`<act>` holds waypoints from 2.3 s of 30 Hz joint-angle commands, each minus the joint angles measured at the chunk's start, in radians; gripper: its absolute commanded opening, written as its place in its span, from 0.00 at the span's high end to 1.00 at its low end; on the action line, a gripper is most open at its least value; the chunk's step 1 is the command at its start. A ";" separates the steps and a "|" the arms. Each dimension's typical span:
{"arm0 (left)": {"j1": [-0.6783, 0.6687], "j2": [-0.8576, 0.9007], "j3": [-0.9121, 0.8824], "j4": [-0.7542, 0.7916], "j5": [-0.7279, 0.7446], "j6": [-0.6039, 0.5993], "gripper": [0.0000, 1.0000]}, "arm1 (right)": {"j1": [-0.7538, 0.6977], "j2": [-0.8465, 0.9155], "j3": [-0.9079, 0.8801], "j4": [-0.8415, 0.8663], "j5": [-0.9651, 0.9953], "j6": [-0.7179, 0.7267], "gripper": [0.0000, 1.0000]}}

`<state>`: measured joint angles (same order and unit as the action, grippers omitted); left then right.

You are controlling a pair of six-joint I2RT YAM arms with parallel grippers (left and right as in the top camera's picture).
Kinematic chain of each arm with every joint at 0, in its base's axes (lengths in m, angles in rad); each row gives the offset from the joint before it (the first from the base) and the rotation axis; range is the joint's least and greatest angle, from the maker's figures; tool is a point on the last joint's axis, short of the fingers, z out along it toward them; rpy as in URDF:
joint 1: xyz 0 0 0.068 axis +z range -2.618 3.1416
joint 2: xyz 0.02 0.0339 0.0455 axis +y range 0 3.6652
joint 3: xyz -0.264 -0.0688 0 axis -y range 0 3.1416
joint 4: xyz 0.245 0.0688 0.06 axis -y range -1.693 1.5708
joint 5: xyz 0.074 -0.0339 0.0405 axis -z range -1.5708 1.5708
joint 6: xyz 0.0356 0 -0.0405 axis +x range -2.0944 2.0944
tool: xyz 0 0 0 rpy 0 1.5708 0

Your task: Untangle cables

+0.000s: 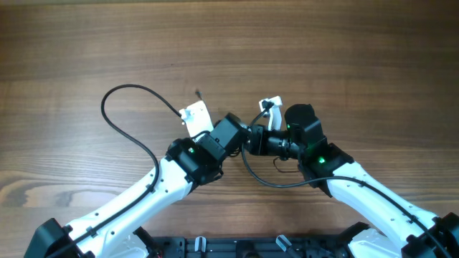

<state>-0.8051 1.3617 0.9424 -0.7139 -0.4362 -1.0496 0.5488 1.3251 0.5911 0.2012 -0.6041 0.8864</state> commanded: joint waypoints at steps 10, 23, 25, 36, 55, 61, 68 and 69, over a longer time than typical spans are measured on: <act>0.210 -0.143 0.011 -0.016 0.085 0.006 0.00 | 0.001 0.005 0.005 0.008 0.032 -0.154 0.92; 0.465 0.018 0.006 -0.047 0.501 -0.321 0.00 | 0.001 0.005 0.005 0.007 -0.048 -0.363 0.96; 0.475 0.099 0.006 0.028 0.517 -0.321 0.07 | 0.001 0.005 0.005 0.007 -0.048 -0.363 0.96; 0.513 0.286 0.006 0.127 0.525 -0.319 0.96 | 0.001 0.005 0.005 0.004 -0.048 -0.362 0.96; 0.115 -0.022 0.006 0.028 -0.184 -0.193 0.96 | 0.001 0.005 0.005 -0.031 -0.013 -0.220 0.96; 0.097 0.051 0.006 -0.163 -0.397 -0.472 0.96 | 0.001 0.005 0.005 -0.042 -0.014 -0.220 0.96; 0.093 0.069 0.006 -0.133 -0.394 -0.567 0.96 | 0.002 0.005 0.005 -0.045 -0.028 -0.172 0.96; 0.093 0.076 0.006 -0.127 -0.372 -0.567 0.96 | 0.002 0.005 0.005 -0.045 -0.029 -0.166 0.96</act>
<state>-0.7105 1.4178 0.9459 -0.8524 -0.8036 -1.5784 0.5491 1.3251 0.5915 0.1505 -0.6239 0.6964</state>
